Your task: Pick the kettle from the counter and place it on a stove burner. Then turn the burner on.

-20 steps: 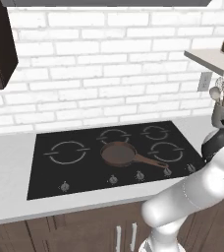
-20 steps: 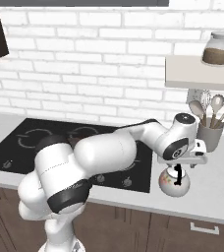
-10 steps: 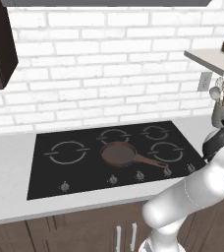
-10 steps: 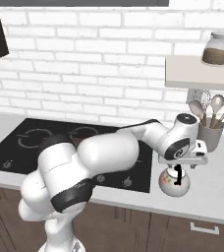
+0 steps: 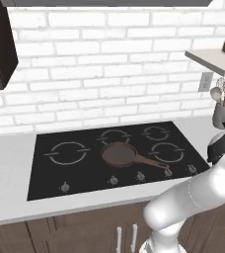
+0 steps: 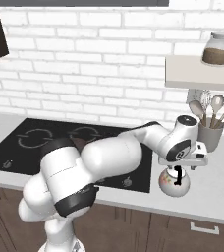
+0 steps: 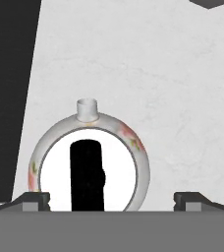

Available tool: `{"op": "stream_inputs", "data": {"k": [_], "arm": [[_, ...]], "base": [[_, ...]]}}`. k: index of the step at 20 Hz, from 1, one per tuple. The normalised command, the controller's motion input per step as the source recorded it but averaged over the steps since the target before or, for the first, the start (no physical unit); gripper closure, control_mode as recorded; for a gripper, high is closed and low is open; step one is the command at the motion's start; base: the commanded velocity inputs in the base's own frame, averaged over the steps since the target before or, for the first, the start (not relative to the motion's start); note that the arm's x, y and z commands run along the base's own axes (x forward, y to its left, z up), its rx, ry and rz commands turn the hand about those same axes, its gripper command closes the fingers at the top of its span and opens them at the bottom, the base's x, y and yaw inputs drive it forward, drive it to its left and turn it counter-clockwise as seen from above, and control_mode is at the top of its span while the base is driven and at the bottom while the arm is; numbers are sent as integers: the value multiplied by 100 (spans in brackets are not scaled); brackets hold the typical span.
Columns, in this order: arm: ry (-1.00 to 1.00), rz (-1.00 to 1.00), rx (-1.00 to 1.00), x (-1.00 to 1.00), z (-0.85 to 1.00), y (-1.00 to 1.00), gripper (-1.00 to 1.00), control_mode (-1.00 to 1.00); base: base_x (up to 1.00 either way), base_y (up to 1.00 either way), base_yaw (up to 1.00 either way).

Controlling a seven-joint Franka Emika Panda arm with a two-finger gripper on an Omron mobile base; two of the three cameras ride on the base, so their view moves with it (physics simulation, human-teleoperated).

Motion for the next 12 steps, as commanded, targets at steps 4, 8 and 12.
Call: {"op": "stream_inputs", "data": {"k": [4,8,12], "arm": [[0,0,0,0,0,0,-100,-100],[0,0,0,0,0,0,-100,-100],[0,0,0,0,0,0,-100,-100]], "base": [[0,0,0],[0,0,0],[0,0,0]]}}
